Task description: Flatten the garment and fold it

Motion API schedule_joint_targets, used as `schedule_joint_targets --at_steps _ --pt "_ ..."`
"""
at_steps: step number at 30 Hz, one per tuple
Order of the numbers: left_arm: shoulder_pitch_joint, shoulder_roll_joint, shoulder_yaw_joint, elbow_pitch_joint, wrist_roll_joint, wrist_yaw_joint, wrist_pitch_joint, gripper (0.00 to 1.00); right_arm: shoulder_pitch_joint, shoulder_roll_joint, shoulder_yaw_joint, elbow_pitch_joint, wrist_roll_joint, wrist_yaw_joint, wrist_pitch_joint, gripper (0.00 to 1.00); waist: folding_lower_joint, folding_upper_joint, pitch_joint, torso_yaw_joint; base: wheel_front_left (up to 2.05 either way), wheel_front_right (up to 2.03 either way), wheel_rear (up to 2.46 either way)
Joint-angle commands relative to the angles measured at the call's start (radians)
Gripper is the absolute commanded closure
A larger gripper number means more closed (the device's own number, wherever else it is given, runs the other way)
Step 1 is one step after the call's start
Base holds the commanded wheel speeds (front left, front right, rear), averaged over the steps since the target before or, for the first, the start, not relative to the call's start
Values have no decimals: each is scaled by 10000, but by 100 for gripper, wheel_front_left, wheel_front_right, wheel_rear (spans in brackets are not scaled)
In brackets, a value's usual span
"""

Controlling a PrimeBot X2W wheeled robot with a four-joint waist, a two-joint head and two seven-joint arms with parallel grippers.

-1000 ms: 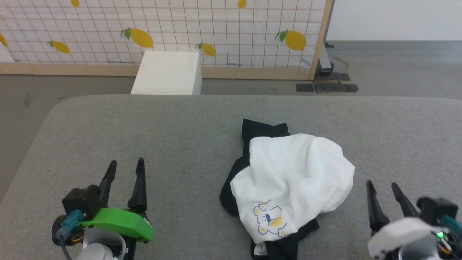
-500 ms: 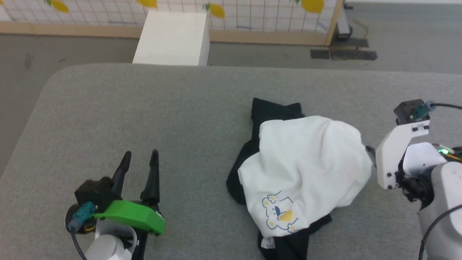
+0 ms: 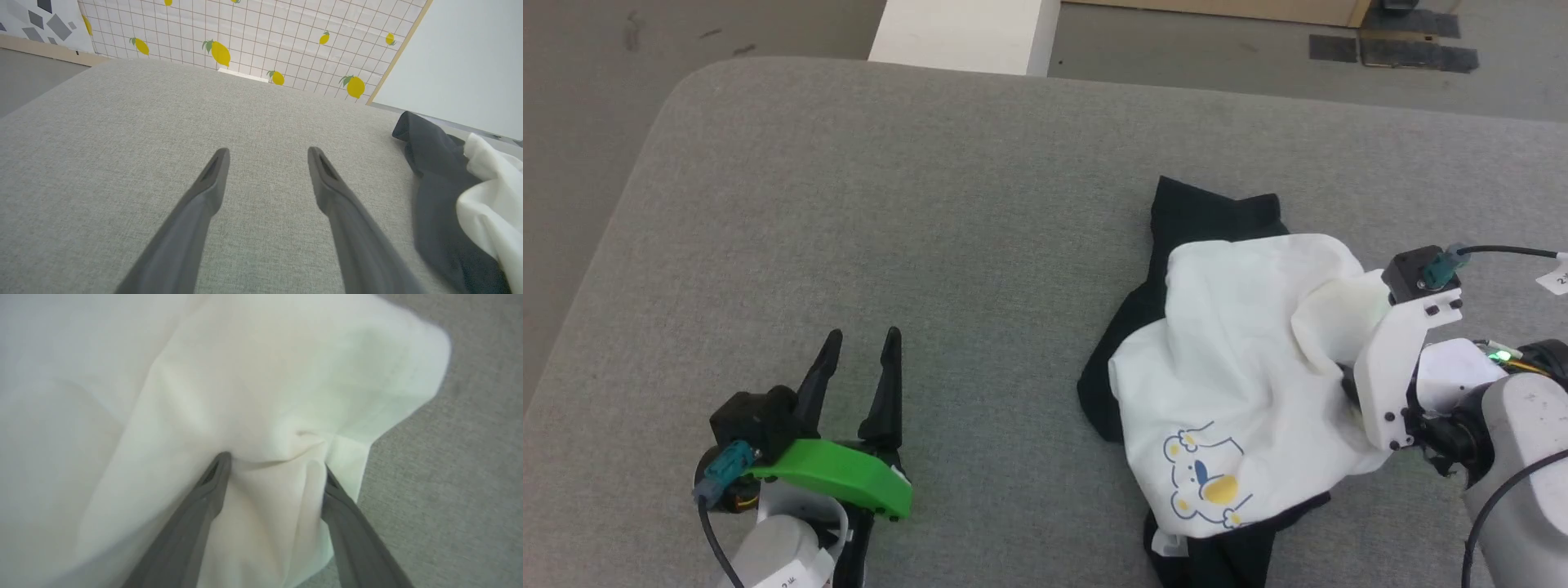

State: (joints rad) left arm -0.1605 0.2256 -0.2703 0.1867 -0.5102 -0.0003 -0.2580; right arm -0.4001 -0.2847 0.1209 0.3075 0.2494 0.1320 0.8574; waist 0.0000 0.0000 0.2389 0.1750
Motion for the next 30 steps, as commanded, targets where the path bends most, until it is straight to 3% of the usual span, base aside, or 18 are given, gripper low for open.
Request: schedule_joint_targets --at_steps 1,8,15,19,23,24,25,26,30 --pt "-198 -75 47 38 148 -96 -37 0 55 -67 118 168 34 -13 -6 100 0 0 86 119 0 0 0" --pt "-352 -337 117 201 316 -362 -37 0 -1393 -691 -893 162 -529 -13 -1018 100 0 0 137 393 0 0 0" --pt "-593 -488 215 336 403 -522 -38 0 -3915 -1569 -2391 290 -2709 -13 -1882 100 0 0 509 919 0 0 0" --pt "-677 -580 315 416 427 -601 -38 0 -4811 -1327 -3106 343 -3936 -13 -2901 100 0 0 689 1167 0 0 0" --pt "-674 -666 416 558 434 -679 -38 0 -4862 -884 -2890 1235 -3988 -13 -2874 100 0 0 716 1228 0 0 0" --pt "-675 -691 428 600 438 -699 -38 0 -4832 -756 -2911 1463 -3895 -13 -2805 91 0 0 700 1223 0 0 0" --pt "-674 -712 435 637 437 -715 -38 0 -4777 -677 -2873 1631 -3828 -13 -2765 20 0 0 673 1216 0 0 0" --pt "-679 -720 436 681 457 -729 -38 0 -4712 -624 -2813 1756 -3797 -13 -2779 0 0 0 630 1193 0 0 0" --pt "-717 -744 423 827 480 -780 -38 0 -4661 -498 -2750 1855 -3562 -13 -3354 0 0 0 398 1049 0 0 0"
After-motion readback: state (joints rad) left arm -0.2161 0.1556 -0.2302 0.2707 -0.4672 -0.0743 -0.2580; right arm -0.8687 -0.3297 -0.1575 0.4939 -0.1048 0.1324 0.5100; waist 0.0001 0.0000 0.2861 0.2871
